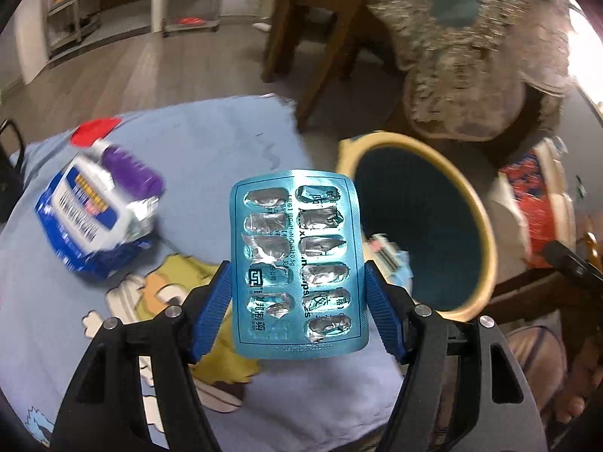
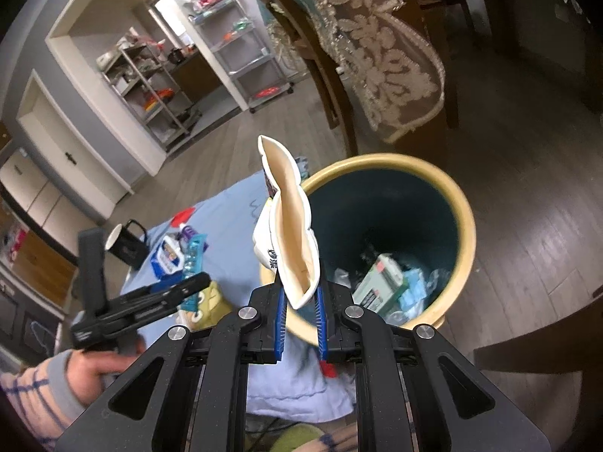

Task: Collect trash
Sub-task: 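Carry wrapper and blister pack over the teal bin and open both grippers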

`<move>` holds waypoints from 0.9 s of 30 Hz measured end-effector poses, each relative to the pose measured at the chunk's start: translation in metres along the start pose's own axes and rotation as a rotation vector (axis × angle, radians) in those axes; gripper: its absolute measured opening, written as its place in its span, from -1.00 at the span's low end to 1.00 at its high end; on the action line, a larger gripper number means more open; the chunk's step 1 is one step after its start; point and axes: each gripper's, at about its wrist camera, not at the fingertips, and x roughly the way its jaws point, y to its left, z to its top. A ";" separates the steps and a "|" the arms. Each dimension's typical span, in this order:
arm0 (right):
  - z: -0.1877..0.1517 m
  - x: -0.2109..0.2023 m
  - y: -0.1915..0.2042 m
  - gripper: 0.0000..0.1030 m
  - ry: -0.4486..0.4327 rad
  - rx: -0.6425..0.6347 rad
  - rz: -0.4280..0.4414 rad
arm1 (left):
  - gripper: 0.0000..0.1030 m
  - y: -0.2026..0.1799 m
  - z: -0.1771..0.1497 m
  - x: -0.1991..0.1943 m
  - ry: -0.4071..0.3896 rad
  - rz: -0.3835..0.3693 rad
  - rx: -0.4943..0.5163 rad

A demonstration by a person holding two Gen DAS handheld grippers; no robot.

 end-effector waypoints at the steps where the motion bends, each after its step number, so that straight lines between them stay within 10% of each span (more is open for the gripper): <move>1: 0.001 0.000 -0.002 -0.72 -0.001 0.002 -0.010 | 0.31 -0.006 0.002 -0.001 -0.003 -0.006 0.011; 24: 0.011 0.045 -0.051 -0.68 0.152 0.134 -0.172 | 0.33 -0.091 0.025 0.042 0.064 -0.077 0.124; 27: 0.010 0.048 -0.053 -0.35 0.175 0.149 -0.168 | 0.34 -0.093 0.022 0.053 0.091 -0.069 0.125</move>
